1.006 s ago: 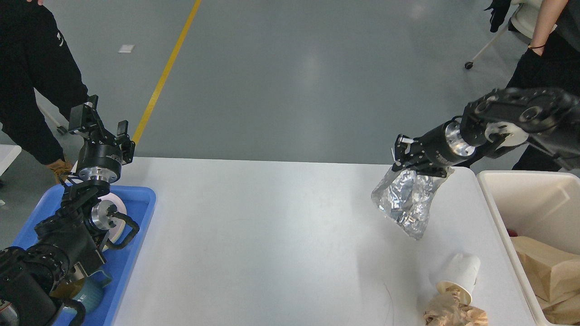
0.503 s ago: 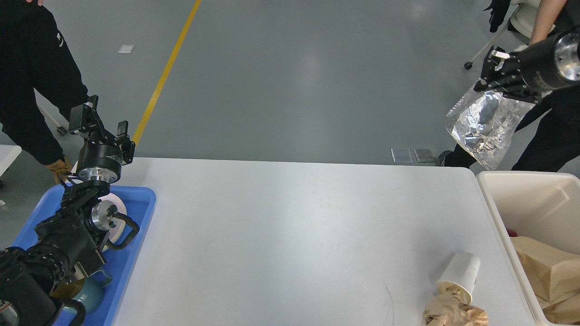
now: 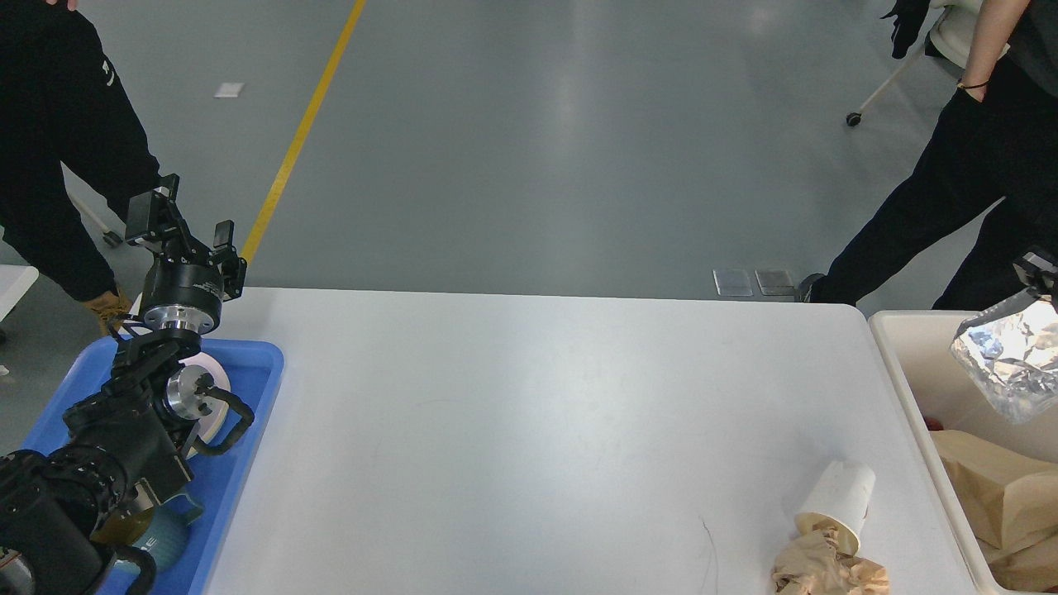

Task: Tidy desktop
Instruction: 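Lift the foil packet and drop it into the white bin, then bring the right gripper back over the white paper cup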

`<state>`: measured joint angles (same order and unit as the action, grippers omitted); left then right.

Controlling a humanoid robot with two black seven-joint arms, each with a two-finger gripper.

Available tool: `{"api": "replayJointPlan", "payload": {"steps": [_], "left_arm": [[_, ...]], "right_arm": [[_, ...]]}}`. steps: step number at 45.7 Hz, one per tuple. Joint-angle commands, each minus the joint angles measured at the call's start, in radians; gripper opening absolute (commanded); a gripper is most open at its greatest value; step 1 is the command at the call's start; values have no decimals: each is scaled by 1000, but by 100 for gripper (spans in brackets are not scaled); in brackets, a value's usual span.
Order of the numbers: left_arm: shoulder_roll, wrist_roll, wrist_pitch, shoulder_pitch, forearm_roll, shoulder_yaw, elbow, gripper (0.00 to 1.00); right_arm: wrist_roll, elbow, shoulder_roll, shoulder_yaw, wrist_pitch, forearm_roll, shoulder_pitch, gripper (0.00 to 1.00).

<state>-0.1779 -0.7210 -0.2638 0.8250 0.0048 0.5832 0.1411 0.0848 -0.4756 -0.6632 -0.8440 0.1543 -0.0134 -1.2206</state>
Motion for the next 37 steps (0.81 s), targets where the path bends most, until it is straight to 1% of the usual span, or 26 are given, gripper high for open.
{"api": "replayJointPlan", "payload": {"steps": [1, 8, 14, 18, 21, 24, 25, 30, 33, 37], "left_arm": [[0, 0, 0, -1, 0, 0, 0, 96], [0, 0, 0, 0, 0, 0, 0, 96], [0, 0, 0, 0, 0, 0, 0, 96], [0, 0, 0, 0, 0, 0, 0, 96], [0, 0, 0, 0, 0, 0, 0, 96], [0, 0, 0, 0, 0, 0, 0, 96], [0, 0, 0, 0, 0, 0, 0, 96], [0, 0, 0, 0, 0, 0, 0, 96], [0, 0, 0, -1, 0, 0, 0, 96], [0, 0, 0, -1, 0, 0, 0, 96]], "right_arm": [[0, 72, 5, 28, -5, 0, 72, 100], [0, 72, 7, 34, -1, -2, 125, 100], [0, 51, 7, 34, 16, -6, 121, 100], [-2, -18, 13, 29, 34, -6, 98, 100], [-2, -70, 8, 13, 70, -6, 29, 100], [0, -97, 8, -16, 146, -6, -57, 100], [0, -104, 10, -53, 225, -10, -104, 100], [-2, -116, 27, -148, 436, -11, -226, 100], [-2, -136, 31, -188, 510, -13, -293, 100], [-2, -179, 30, -242, 548, -13, -396, 100]]}}
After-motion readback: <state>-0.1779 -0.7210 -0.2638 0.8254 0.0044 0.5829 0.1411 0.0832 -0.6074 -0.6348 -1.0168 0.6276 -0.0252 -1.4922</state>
